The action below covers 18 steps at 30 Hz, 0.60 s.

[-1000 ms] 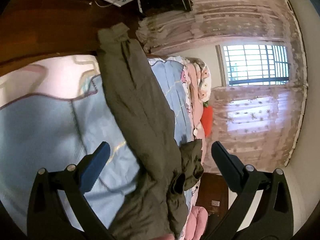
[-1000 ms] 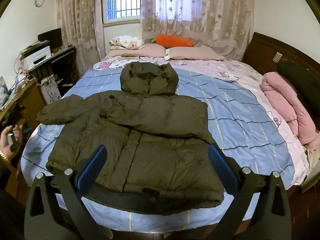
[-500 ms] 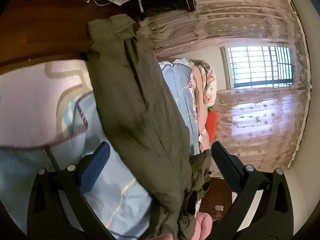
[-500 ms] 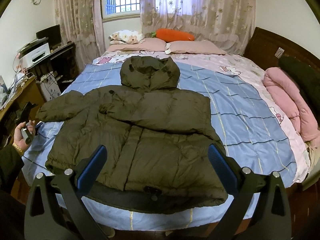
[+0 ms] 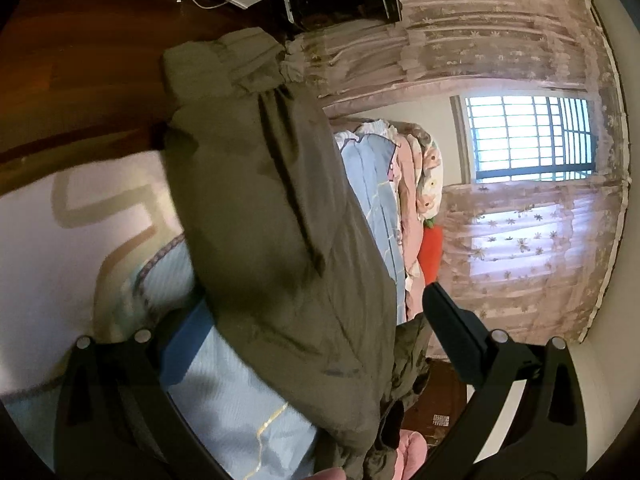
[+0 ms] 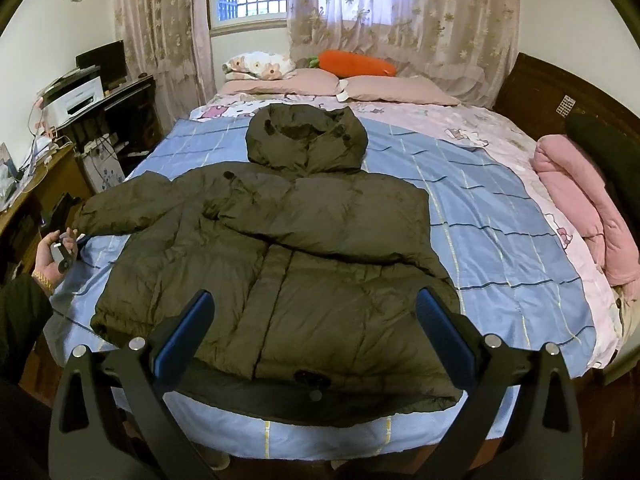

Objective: Fold large clothes
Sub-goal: 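Carry the held sleeve across the jacket body with the left gripper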

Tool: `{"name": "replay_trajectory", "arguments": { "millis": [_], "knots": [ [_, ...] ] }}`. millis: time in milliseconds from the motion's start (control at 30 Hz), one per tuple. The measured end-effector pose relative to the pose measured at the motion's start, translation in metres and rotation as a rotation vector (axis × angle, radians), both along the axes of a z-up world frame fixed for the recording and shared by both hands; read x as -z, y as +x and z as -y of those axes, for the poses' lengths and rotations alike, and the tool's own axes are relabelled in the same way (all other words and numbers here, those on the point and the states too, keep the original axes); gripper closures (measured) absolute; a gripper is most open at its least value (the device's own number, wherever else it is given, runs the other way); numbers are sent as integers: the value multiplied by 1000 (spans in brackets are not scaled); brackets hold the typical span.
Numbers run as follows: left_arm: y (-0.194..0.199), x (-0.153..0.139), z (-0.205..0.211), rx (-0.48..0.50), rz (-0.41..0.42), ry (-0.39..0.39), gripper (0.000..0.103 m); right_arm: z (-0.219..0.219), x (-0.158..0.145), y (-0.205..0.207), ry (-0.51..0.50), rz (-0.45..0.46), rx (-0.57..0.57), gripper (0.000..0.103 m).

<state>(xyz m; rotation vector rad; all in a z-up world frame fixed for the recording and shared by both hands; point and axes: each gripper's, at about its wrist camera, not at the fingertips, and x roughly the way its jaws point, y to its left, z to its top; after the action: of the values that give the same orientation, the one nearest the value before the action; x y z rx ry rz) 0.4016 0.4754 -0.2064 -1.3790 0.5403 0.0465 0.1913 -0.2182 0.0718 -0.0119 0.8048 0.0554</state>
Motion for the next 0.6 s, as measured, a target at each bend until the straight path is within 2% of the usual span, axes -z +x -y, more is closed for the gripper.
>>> {"name": "replay_trajectory", "arguments": {
  "millis": [133,433,500,567,600],
  "knots": [
    [12,0,-1,-2,5,-5,2,-1,1,1,3,-3,-3,2],
    [31,-2,-4,-35,13,41,4,-4,6,2,-9,-17,-10,2],
    [34,-3,-6,-53,0,59,8,-3,7,3,-10,-21,-11,2],
    [36,-3,-8,-66,-12,84,26,-4,9,3,-15,-23,-13,2],
    [36,-2,-9,-68,-24,89,30,-4,9,3,-18,-24,-14,2]
  ]
}}
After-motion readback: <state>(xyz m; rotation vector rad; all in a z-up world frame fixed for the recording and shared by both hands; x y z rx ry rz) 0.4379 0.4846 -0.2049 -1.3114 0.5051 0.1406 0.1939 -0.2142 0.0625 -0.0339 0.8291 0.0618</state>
